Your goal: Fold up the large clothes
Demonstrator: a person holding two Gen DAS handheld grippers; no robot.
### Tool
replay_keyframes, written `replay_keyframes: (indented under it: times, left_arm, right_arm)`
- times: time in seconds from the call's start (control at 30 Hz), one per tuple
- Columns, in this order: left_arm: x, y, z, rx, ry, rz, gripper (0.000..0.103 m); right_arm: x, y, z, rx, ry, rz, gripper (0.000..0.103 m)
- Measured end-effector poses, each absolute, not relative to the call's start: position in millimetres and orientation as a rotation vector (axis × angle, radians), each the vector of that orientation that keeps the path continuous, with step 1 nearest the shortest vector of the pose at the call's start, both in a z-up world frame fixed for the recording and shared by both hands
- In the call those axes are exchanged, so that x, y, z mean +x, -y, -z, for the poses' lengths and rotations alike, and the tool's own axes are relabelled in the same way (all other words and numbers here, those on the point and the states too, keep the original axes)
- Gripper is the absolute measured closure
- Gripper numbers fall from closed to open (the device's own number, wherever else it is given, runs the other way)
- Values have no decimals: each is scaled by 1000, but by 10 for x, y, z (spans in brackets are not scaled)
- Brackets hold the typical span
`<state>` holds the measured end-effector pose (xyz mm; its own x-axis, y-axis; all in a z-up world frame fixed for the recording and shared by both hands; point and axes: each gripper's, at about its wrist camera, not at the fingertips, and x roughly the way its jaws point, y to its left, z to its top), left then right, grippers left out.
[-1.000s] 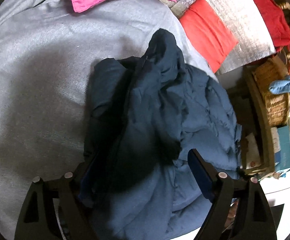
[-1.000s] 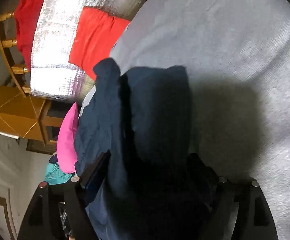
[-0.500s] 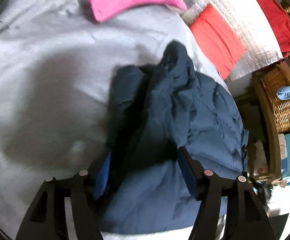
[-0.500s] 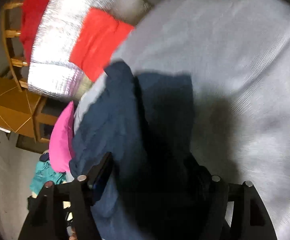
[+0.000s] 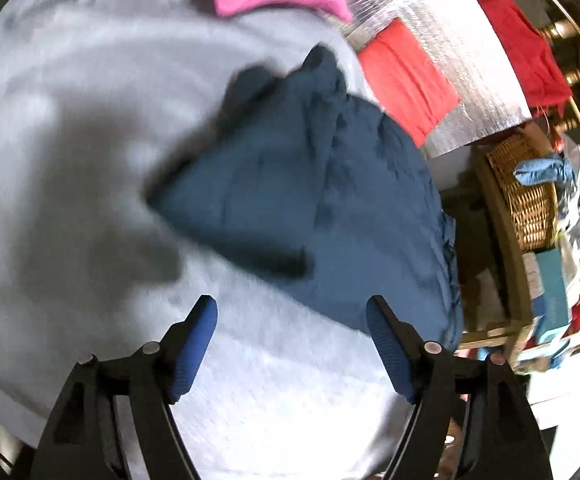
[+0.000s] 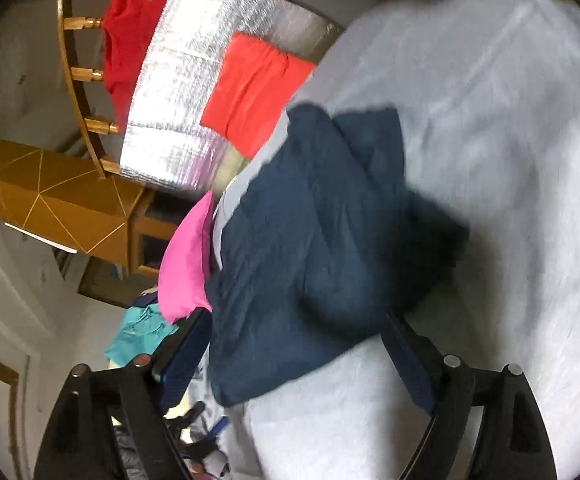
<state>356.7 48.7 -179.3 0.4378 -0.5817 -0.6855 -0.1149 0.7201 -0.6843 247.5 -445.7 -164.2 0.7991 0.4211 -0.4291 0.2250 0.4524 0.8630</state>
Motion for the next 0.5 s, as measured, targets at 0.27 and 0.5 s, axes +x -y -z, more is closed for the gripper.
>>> replay_keyframes:
  times: [0.27,0.5]
  left_arm:
    - [3804,-351,2035,-871,-1062,245,24]
    - [4117,-403,2232,-1022,-1017,209,22]
  right_arm:
    - [2802,4216,2160,1227,-758,-55,15]
    - [3154,4208,2214,1238,-634,-12,13]
